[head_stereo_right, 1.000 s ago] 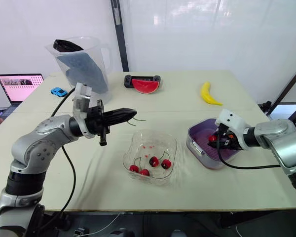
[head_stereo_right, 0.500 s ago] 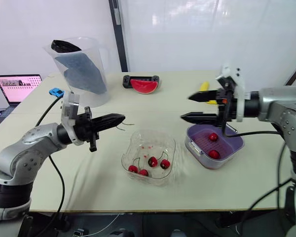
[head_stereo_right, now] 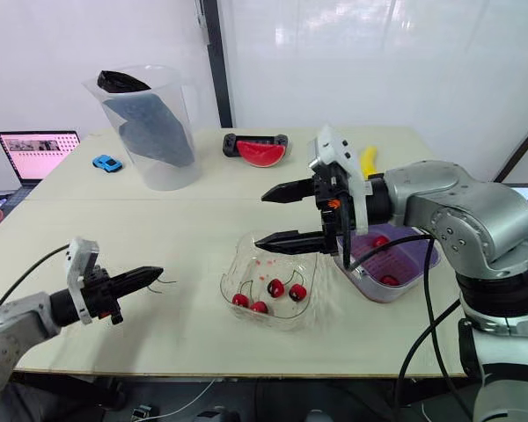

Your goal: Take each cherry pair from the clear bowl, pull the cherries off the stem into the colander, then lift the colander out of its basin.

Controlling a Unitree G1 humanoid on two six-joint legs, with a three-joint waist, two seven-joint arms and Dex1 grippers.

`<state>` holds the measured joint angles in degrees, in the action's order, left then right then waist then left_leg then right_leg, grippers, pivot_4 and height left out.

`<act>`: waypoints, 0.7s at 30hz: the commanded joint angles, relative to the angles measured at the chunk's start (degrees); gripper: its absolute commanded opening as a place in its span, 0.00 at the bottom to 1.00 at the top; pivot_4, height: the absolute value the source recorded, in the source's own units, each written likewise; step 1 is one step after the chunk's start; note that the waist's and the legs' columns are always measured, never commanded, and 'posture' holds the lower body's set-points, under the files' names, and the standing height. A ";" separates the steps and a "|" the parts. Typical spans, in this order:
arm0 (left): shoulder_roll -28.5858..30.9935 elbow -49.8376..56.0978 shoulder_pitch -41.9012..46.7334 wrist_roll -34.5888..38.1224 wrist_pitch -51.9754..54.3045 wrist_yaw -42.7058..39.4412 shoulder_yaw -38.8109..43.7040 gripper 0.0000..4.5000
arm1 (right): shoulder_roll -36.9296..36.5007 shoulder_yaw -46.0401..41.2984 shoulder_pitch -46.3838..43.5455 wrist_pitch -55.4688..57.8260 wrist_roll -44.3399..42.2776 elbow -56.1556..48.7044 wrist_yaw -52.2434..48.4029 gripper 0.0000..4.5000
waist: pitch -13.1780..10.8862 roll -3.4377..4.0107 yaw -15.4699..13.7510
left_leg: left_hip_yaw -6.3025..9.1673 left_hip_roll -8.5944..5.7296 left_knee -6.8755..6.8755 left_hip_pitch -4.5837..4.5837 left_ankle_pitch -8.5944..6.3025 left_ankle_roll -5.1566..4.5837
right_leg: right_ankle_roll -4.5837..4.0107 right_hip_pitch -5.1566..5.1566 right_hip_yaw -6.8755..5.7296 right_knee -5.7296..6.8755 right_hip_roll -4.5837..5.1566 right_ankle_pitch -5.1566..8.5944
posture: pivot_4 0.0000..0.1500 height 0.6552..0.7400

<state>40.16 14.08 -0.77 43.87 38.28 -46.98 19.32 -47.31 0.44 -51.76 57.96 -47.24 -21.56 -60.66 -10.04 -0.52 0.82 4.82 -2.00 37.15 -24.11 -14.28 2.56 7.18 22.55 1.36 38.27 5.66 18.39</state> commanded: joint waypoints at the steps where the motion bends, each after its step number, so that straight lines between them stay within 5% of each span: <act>1: -0.15 -2.94 -1.65 -2.54 -1.45 1.73 1.89 0.00 | -1.32 -2.99 -1.32 -0.38 -1.91 -0.30 -0.70 0.99 | 0.00 0.00 0.02 | 0.00 -0.01 -0.02 0.00 0.00 0.00 | 0.00 0.01 0.00 0.00 -0.01 0.00 | 1.00 1.00; 5: -0.22 -5.65 -2.30 -2.73 -1.01 1.44 2.25 0.00 | -2.08 -3.52 -1.34 -0.06 -2.67 -0.23 -0.63 0.99 | 0.00 -0.01 0.02 | 0.00 -0.02 -0.02 0.00 0.00 0.00 | 0.00 0.02 0.00 0.00 -0.03 0.00 | 1.00 1.00; 8: 0.00 -7.30 -2.38 -2.96 -0.92 1.17 2.70 0.20 | -1.83 -3.22 -1.66 0.39 -2.71 -0.54 0.55 1.00 | 0.00 0.00 0.03 | -0.01 -0.01 -0.02 0.00 0.00 0.00 | 0.00 0.02 0.00 0.00 -0.02 0.00 | 1.00 1.00; 15: 3.14 -9.19 -1.16 -1.65 -0.56 -1.50 7.00 0.99 | -2.49 -4.11 -1.25 0.70 -3.33 -0.83 2.16 1.00 | 0.00 0.00 0.04 | -0.01 0.02 -0.04 0.00 0.00 0.00 | 0.00 0.04 0.01 0.00 -0.01 0.00 | 1.00 1.00; 21: 7.99 -11.39 3.54 1.24 -0.23 -7.75 10.18 0.99 | -5.21 -6.12 -0.63 0.64 -3.95 0.36 1.37 1.00 | 0.00 0.00 -0.04 | -0.01 0.02 -0.04 -0.01 0.00 0.00 | 0.00 0.03 0.00 -0.02 0.02 0.00 | 1.00 1.00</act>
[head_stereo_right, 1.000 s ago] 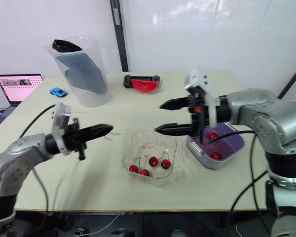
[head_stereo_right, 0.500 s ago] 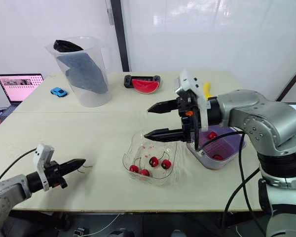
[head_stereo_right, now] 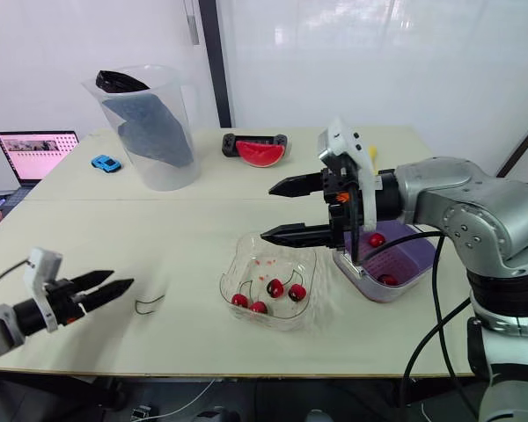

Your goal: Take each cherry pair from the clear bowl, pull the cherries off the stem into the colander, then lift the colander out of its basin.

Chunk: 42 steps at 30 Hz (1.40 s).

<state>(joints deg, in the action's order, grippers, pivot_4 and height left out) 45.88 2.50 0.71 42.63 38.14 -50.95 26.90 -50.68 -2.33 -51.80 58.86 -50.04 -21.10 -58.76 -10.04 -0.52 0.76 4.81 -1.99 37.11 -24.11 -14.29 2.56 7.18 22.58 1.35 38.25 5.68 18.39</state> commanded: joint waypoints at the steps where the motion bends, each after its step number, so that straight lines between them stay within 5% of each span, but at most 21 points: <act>1: 3.11 0.44 3.39 3.81 0.67 -5.25 2.71 0.99 | -2.24 -3.80 -0.54 -0.12 -1.34 0.09 -0.40 1.00 | 0.00 0.00 0.04 | -0.01 0.00 0.00 0.00 0.00 0.00 | 0.00 -0.01 0.00 -0.01 0.00 0.00 | 1.00 1.00; 8: 8.31 4.41 22.07 6.23 3.10 -10.02 -4.78 0.99 | -9.17 -11.30 4.63 2.01 -3.65 0.74 -0.94 1.00 | -0.02 -0.01 -0.05 | -0.05 -0.04 -0.01 -0.01 -0.02 -0.03 | 0.00 -0.03 -0.01 -0.04 0.00 0.00 | 1.00 1.00; 13: 4.85 8.11 31.98 4.57 2.89 -10.23 -14.23 0.99 | -11.17 -18.73 12.35 3.22 -5.56 0.41 1.34 1.00 | 0.00 -0.01 0.20 | -0.06 -0.12 0.03 -0.03 -0.03 -0.05 | 0.01 -0.09 -0.04 -0.04 -0.02 0.00 | 1.00 1.00; 24: 4.08 9.15 35.78 6.39 5.93 -12.96 -16.55 0.99 | -16.25 -30.84 30.19 5.16 -7.35 -4.57 1.72 1.00 | -0.02 0.00 0.17 | -0.11 -0.07 0.11 0.01 -0.05 -0.09 | 0.01 -0.10 0.02 0.04 -0.13 0.00 | 1.00 1.00; 33: 5.19 12.05 28.88 3.98 1.69 -16.35 -15.38 0.99 | -17.29 -11.56 16.22 5.99 -5.58 -8.65 8.19 1.00 | -0.04 0.05 0.51 | -0.09 0.03 -0.04 0.10 -0.05 -0.08 | -0.01 -0.05 0.06 0.02 -0.18 0.01 | 1.00 1.00; 42: 6.13 17.00 22.99 1.63 -1.90 -16.62 -15.34 0.99 | -4.41 12.20 2.28 11.09 3.28 -11.54 17.29 1.00 | -0.04 0.04 0.14 | -0.06 0.05 -0.01 -0.01 -0.04 -0.07 | 0.00 0.00 0.05 -0.03 -0.08 0.00 | 1.00 1.00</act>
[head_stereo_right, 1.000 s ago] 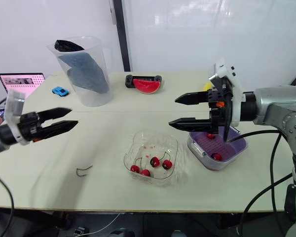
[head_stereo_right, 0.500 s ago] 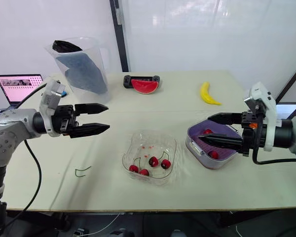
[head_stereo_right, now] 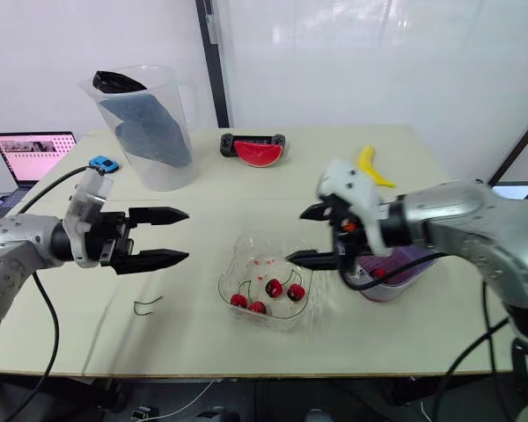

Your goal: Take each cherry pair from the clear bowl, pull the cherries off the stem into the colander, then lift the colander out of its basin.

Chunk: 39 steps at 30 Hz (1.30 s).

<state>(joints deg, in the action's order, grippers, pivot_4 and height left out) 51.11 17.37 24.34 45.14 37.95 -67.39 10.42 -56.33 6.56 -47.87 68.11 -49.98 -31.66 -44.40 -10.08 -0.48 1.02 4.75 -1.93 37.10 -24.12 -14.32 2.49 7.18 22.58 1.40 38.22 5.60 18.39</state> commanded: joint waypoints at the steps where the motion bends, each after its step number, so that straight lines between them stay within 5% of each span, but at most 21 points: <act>1: 0.74 2.60 -0.88 -0.75 -1.68 0.16 1.13 0.99 | 2.56 4.41 -2.02 4.16 4.19 -0.88 5.43 1.00 | 0.00 0.00 -0.15 | 0.02 0.00 0.02 -0.06 0.00 0.00 | 0.00 0.04 -0.02 0.00 0.00 0.00 | 1.00 1.00; 11: 0.10 5.87 -0.98 -1.59 -2.00 2.19 -1.00 0.99 | 12.61 18.57 -11.32 23.92 7.92 4.15 12.47 1.00 | 0.00 0.00 0.16 | 0.04 -0.11 0.04 -0.15 0.02 0.03 | 0.00 0.18 -0.02 0.08 -0.03 0.00 | 1.00 1.00; 28: -1.18 6.18 -0.70 -2.54 -2.13 3.68 -2.62 0.99 | 22.20 28.36 -12.97 21.97 15.84 13.32 16.35 1.00 | 0.01 -0.01 0.28 | 0.04 -0.15 0.08 -0.15 0.03 0.04 | 0.00 0.23 -0.02 0.24 -0.04 0.00 | 1.00 1.00; 34: -1.63 6.02 -0.13 -1.17 -1.29 4.33 -1.65 1.00 | 23.73 29.66 -12.02 22.03 17.98 14.93 16.27 0.49 | 0.01 -0.01 0.39 | 0.04 -0.16 0.08 -0.15 0.03 0.05 | 0.00 0.26 -0.02 0.28 -0.03 0.00 | 1.00 1.00; 39: -1.83 5.46 0.21 -1.26 -1.64 4.12 -1.83 1.00 | 23.54 30.15 -12.03 22.03 19.05 14.96 15.69 0.49 | 0.01 -0.01 0.44 | 0.04 -0.16 0.09 -0.15 0.03 0.05 | 0.00 0.28 -0.02 0.30 -0.03 0.00 | 1.00 1.00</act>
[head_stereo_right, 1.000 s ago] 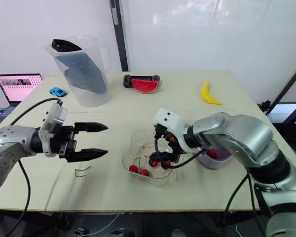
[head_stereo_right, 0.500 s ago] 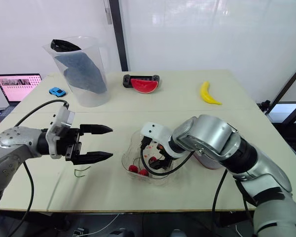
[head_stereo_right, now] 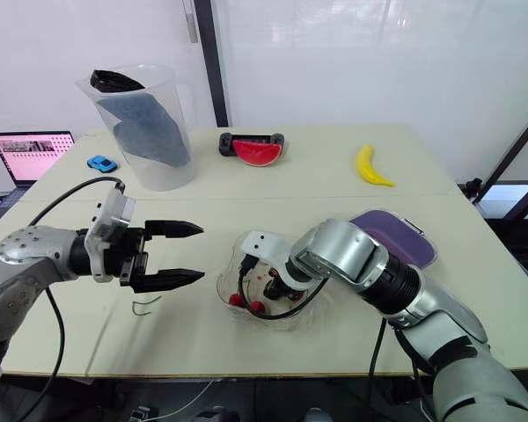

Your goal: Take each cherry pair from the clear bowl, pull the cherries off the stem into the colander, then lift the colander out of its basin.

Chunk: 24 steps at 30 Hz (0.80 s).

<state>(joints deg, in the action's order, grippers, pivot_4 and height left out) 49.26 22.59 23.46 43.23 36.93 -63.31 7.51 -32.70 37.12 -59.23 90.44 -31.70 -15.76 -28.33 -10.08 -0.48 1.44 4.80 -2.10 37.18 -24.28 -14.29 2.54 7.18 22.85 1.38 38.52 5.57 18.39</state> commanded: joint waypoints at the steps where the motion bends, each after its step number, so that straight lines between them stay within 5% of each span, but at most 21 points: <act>1: 0.01 0.08 1.07 0.55 -0.75 -0.08 1.03 1.00 | -0.06 -0.41 -0.68 -0.36 0.95 -0.91 -0.47 0.49 | 0.00 0.00 0.07 | 0.00 0.00 0.00 0.00 0.00 0.00 | 0.00 0.00 0.00 0.00 0.00 0.00 | 1.00 1.00; 14: -0.59 -1.55 0.44 -0.88 -3.08 -1.33 0.40 1.00 | -4.60 13.69 -6.54 -19.44 10.65 -3.74 -12.29 0.49 | 0.00 0.00 1.15 | 0.03 -0.01 -0.05 0.00 0.00 0.00 | 0.00 0.05 -0.02 0.02 0.00 0.00 | 1.00 1.00; 22: -0.54 -0.72 -0.05 -0.78 -3.04 -0.95 0.64 1.00 | -4.94 11.57 -6.98 -17.87 13.26 -3.55 -15.74 0.49 | 0.00 0.00 1.08 | 0.05 -0.01 -0.05 0.00 0.00 0.00 | 0.00 0.04 -0.02 0.02 0.00 0.00 | 1.00 1.00; 24: -0.72 -0.39 0.15 -0.65 -2.72 -0.54 0.41 1.00 | -4.64 9.82 -6.73 -15.47 13.03 -4.04 -15.13 0.62 | 0.00 0.00 1.09 | 0.05 -0.01 -0.05 0.00 0.00 0.00 | 0.00 0.05 -0.02 0.02 0.00 0.00 | 1.00 1.00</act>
<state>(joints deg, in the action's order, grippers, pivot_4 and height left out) 48.39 20.52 23.25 42.23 34.53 -64.00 7.49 -37.32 49.97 -65.01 73.74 -19.21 -18.07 -43.62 -10.08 -0.48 2.52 4.85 -2.10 37.13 -24.28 -14.29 2.54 7.18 22.90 1.37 38.55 5.57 18.39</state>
